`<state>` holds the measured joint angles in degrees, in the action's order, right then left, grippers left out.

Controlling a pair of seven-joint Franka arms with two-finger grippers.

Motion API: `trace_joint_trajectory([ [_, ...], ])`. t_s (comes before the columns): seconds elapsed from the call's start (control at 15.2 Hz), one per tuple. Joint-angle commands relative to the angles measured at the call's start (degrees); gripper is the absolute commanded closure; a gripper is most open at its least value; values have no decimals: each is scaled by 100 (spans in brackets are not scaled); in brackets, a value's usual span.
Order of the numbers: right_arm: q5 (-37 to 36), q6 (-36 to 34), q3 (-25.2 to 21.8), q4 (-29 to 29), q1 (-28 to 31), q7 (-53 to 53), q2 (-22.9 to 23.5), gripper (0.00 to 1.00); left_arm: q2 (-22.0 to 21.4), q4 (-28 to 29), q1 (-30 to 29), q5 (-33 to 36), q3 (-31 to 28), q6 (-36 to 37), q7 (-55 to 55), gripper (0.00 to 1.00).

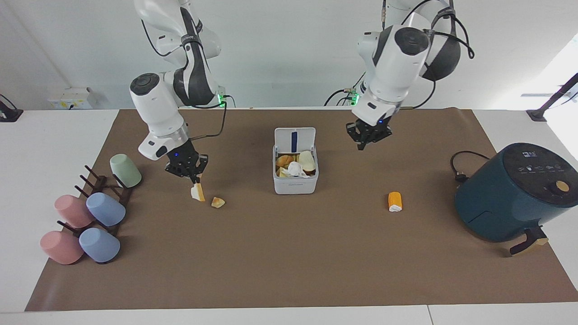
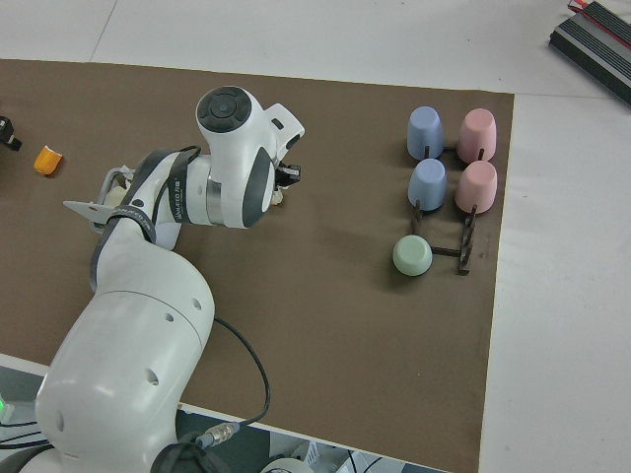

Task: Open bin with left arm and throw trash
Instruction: 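Drop the bread into the bin while the left gripper grasps the orange scrap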

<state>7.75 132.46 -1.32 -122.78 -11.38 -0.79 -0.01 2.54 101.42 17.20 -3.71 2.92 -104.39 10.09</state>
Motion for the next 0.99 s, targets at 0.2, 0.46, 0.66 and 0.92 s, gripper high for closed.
trace_joint_trajectory([
  [0.2, 68, -256, 9, 430, -1224, -2554, -25, 100, 88, 1018, -919, -78, 42, -1334, -1324, 0],
  [0.46, 95, -282, 35, 790, -1805, -4111, 89, 100, 772, 1310, -1157, -25, 16, -2365, -2132, 0],
  [0.66, 646, -221, 44, 983, -2016, -4166, 255, 100, 1133, 1301, -1175, -8, 16, -2779, -2187, 0],
  [0.92, 816, -203, 35, 958, -2201, -4105, 405, 100, 1546, 1266, -1114, 281, 16, -3237, -2187, 0],
])
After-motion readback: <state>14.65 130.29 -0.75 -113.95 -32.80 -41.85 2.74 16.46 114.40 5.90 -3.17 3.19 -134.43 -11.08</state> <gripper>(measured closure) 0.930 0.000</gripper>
